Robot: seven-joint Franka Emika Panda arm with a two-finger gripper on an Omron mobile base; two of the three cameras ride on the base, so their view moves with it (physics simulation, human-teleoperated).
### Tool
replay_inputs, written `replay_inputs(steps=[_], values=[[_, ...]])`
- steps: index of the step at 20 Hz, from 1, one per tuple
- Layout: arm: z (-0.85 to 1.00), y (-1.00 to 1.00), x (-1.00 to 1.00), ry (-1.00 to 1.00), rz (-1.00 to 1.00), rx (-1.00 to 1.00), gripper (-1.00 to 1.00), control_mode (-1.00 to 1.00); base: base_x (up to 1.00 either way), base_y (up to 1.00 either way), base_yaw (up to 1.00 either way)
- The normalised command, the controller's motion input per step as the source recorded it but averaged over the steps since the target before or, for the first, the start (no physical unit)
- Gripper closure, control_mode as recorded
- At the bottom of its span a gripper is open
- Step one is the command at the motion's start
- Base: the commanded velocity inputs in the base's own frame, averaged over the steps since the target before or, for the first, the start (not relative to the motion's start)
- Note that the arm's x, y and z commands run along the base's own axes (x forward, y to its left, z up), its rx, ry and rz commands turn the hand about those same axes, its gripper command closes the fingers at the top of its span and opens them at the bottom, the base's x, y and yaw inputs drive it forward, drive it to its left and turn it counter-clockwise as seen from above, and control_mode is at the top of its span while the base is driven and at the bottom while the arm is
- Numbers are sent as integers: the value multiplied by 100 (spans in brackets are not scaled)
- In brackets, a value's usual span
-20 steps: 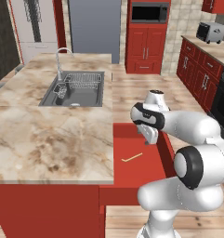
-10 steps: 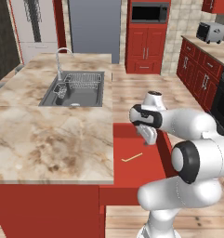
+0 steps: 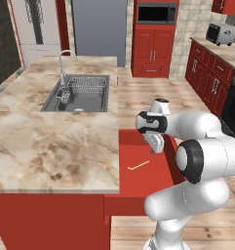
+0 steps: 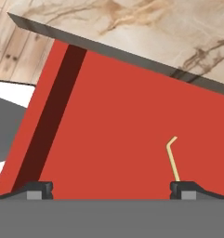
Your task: Take a straw from the drawer in front and place it inside the glass cup on the dining counter.
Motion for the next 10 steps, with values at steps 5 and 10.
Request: replay_inputs(steps=[5,10], values=[[-10,-14,11,0,0,0,-100,-100,0,0,0],[-13,-14,13,0,0,0,-100,-100,0,0,0]])
